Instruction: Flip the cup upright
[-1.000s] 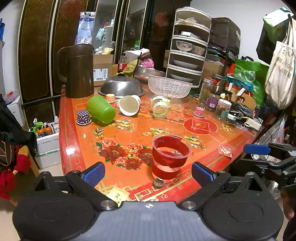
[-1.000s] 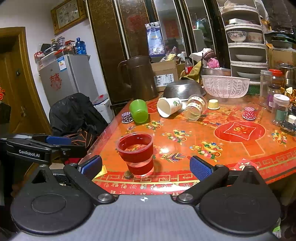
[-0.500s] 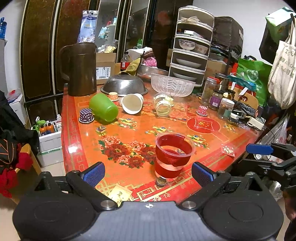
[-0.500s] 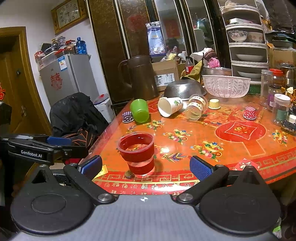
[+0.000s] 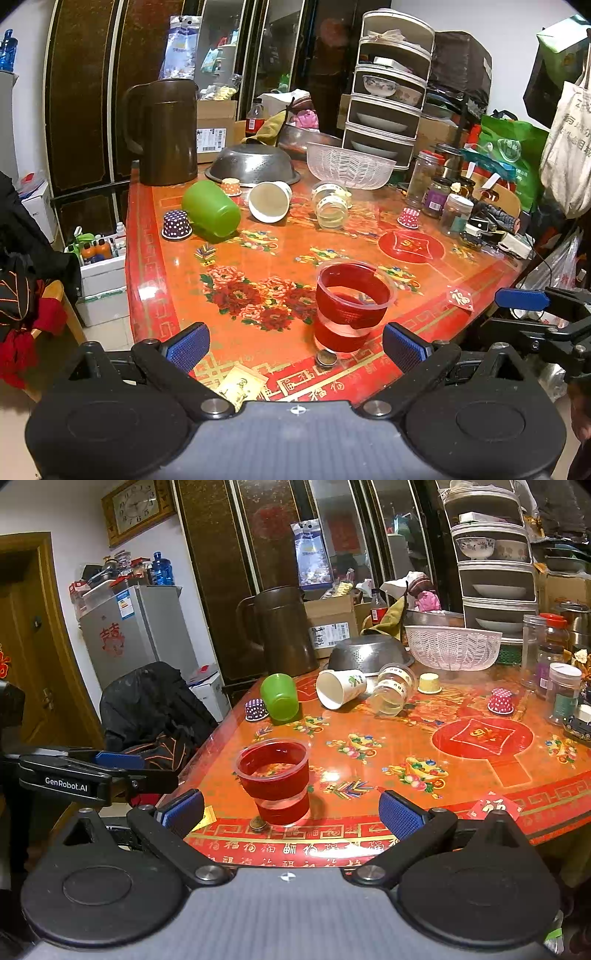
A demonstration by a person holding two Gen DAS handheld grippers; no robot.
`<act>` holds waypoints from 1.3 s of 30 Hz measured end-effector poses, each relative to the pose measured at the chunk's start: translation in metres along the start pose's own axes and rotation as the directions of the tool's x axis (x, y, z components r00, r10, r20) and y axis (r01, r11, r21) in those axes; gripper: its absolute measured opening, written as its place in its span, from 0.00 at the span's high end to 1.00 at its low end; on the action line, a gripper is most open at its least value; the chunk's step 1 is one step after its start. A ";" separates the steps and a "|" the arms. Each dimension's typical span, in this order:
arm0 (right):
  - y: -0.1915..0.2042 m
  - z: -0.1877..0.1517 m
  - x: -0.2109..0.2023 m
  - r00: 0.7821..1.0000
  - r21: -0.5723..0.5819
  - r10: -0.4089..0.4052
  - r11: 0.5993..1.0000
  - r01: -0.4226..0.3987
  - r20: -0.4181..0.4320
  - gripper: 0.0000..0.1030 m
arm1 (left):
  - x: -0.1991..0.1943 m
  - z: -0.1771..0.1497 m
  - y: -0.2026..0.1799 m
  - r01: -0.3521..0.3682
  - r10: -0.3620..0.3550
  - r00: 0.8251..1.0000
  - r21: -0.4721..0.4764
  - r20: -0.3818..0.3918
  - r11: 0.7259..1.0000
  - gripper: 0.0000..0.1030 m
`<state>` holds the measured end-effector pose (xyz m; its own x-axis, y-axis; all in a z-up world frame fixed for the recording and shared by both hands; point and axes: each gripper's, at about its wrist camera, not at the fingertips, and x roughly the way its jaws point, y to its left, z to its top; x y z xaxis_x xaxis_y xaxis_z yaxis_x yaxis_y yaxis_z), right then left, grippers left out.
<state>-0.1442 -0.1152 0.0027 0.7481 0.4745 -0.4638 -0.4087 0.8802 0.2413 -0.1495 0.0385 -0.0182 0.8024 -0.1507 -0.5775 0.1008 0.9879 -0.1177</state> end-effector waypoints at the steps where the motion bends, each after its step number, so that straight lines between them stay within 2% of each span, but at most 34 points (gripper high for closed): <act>1: 0.000 0.000 0.000 1.000 -0.001 0.000 1.000 0.000 0.000 0.01 | 0.000 0.000 0.000 0.000 0.000 1.000 -0.001 -0.001 1.000 0.02; 39: 0.003 0.002 0.001 1.000 -0.002 0.012 1.000 -0.012 0.003 0.01 | 0.004 -0.003 -0.004 0.005 -0.005 1.000 -0.005 -0.020 1.000 0.02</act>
<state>-0.1440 -0.1126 0.0045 0.7443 0.4855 -0.4586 -0.4190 0.8742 0.2453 -0.1489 0.0335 -0.0226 0.7901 -0.1565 -0.5927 0.1022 0.9870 -0.1243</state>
